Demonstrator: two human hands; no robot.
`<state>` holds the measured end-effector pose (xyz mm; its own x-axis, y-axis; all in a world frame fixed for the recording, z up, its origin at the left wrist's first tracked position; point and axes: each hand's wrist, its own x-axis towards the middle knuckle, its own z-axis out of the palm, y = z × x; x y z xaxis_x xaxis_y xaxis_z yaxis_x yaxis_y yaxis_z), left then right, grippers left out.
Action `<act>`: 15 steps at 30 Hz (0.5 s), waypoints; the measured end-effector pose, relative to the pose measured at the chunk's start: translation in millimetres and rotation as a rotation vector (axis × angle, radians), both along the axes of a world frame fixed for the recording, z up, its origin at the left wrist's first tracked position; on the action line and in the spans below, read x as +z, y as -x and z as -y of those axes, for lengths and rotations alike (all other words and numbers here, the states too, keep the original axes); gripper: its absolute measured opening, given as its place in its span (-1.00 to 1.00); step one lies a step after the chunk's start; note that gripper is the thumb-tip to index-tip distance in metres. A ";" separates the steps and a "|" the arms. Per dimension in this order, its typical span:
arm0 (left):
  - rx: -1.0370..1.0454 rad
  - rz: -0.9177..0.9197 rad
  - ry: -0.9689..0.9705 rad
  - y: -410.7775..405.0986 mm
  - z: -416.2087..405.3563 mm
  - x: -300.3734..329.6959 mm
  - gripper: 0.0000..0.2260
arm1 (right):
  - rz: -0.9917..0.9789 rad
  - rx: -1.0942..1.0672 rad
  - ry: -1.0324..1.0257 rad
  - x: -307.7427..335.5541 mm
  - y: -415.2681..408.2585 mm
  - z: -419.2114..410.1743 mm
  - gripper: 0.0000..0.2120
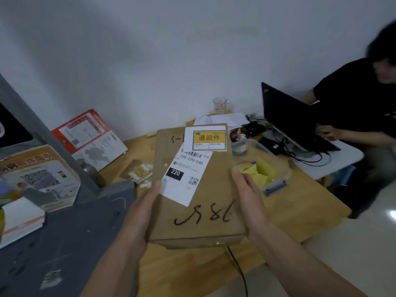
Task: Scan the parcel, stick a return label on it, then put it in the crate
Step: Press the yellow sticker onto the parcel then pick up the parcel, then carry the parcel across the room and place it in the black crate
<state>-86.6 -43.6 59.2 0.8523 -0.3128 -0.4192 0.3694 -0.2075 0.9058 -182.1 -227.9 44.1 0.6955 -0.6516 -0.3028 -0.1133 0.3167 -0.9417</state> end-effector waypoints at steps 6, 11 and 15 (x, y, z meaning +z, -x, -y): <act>-0.236 -0.031 0.056 20.7 54.4 -5.4 -0.31 | -0.007 -0.149 -0.130 -2.5 64.8 28.7 -0.68; -0.507 -0.052 0.057 42.8 93.6 2.2 -0.55 | 0.000 -0.269 -0.265 -11.3 122.5 31.7 -0.30; -0.701 -0.022 0.021 59.3 115.9 5.7 -0.61 | 0.075 -0.450 -0.306 -12.5 159.5 21.3 -0.39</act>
